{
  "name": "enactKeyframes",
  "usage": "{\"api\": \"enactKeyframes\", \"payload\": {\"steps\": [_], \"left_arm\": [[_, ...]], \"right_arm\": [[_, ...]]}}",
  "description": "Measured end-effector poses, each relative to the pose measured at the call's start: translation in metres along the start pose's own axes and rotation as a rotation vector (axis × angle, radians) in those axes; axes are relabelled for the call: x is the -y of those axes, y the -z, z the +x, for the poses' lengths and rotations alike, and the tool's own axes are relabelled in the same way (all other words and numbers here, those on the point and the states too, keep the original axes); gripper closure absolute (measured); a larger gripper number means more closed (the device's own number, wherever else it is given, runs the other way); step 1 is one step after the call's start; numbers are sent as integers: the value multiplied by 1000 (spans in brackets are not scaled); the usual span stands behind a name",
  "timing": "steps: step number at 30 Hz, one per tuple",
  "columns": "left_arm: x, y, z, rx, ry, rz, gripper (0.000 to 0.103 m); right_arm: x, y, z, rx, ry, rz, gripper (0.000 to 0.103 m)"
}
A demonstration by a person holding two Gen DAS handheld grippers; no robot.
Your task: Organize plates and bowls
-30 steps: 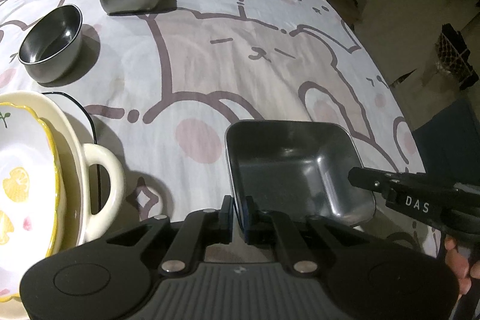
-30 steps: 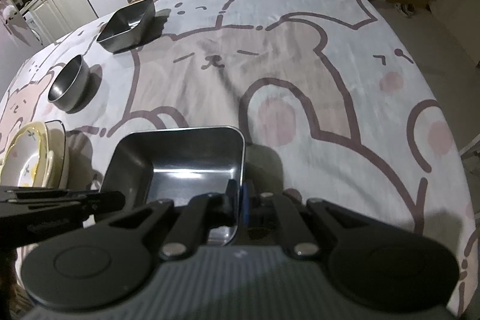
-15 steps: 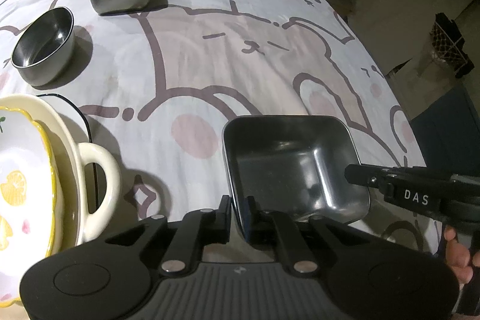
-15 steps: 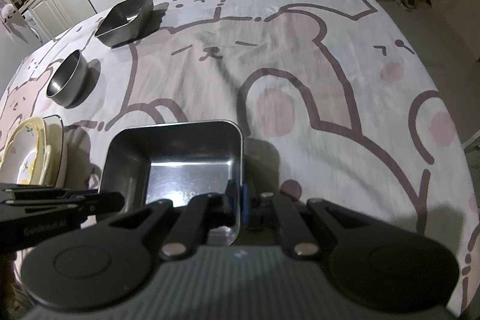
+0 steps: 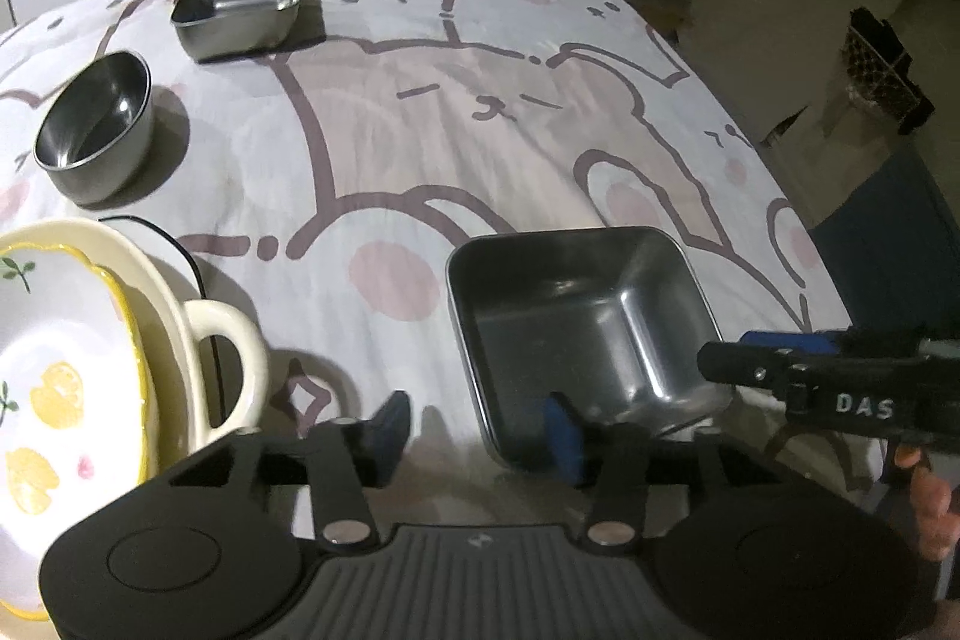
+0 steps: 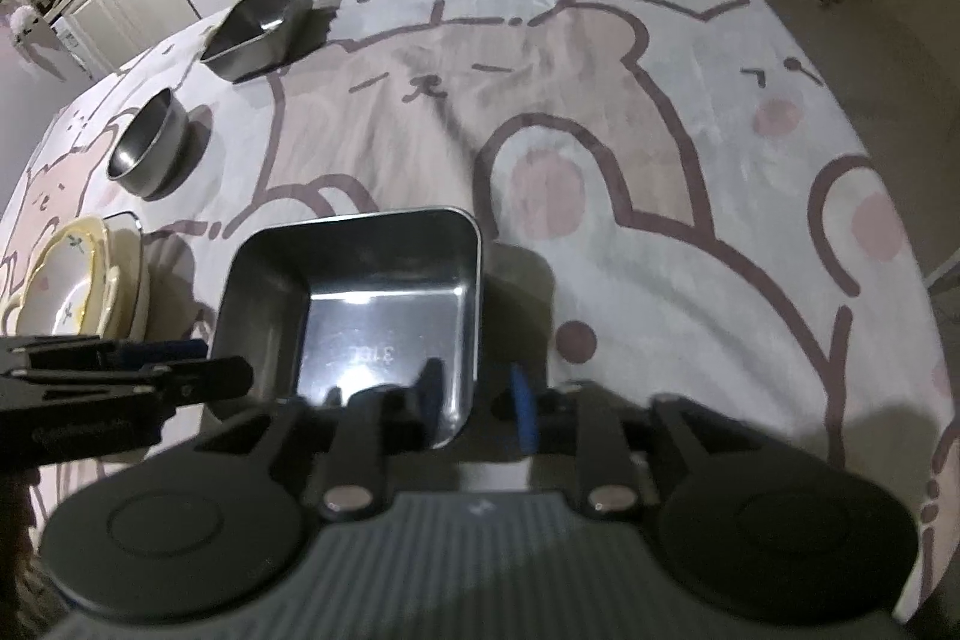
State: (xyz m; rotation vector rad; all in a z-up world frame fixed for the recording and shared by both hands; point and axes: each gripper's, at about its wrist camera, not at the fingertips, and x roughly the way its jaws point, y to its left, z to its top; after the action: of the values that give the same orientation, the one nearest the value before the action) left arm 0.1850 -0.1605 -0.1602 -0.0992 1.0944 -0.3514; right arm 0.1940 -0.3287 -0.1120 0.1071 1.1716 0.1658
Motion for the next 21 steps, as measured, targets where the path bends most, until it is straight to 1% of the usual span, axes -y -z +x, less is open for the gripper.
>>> {"api": "enactKeyframes", "payload": {"steps": [1, 2, 3, 4, 5, 6, 7, 8, 9, 10, 11, 12, 13, 16, 18, 19, 21], "left_arm": [[0, 1, -2, 3, 4, 12, 36], [1, 1, -5, 10, 6, 26, 33], [3, 2, -10, 22, 6, 47, 28], [3, 2, -14, 30, 8, 62, 23], [4, 3, -18, 39, 13, 79, 21], [5, 3, -22, 45, 17, 89, 17], [5, 4, -27, 56, 20, 103, 11], [5, 4, -33, 70, 20, 117, 9], [5, 4, -38, 82, 19, 128, 4], [4, 4, -44, 98, 19, 143, 1], [4, 4, -49, 111, 18, 158, 0], [2, 4, -55, 130, 11, 178, 0], [1, 4, -60, 145, -2, 193, 0], [-9, 0, -75, 187, -33, 212, 0], [-18, -5, -86, 220, -44, 199, 0], [-25, -9, -92, 240, -56, 186, 0], [-34, -17, -101, 256, -91, 171, 0]], "right_arm": [[0, 1, -3, 9, -1, -4, 55], [0, 2, -7, 15, -5, -8, 49], [1, 3, -10, 18, -8, -10, 46], [1, 5, -13, 21, -12, -10, 40], [2, 6, -16, 25, -13, -12, 38], [2, 8, -19, 30, -11, -15, 33], [2, 11, -23, 34, -9, -19, 28], [2, 13, -27, 37, -11, -19, 22], [2, 15, -31, 41, -17, -17, 20], [2, 17, -36, 45, -23, -11, 13], [2, 19, -41, 54, -25, -9, 6], [2, 21, -46, 69, -25, -10, 3], [1, 22, -52, 90, -22, -13, 0], [-1, 23, -69, 157, -23, -17, 0], [-3, 20, -78, 199, -30, -11, 0], [-5, 17, -82, 221, -31, -12, 0], [-9, 11, -88, 256, -32, -13, 0]]}}
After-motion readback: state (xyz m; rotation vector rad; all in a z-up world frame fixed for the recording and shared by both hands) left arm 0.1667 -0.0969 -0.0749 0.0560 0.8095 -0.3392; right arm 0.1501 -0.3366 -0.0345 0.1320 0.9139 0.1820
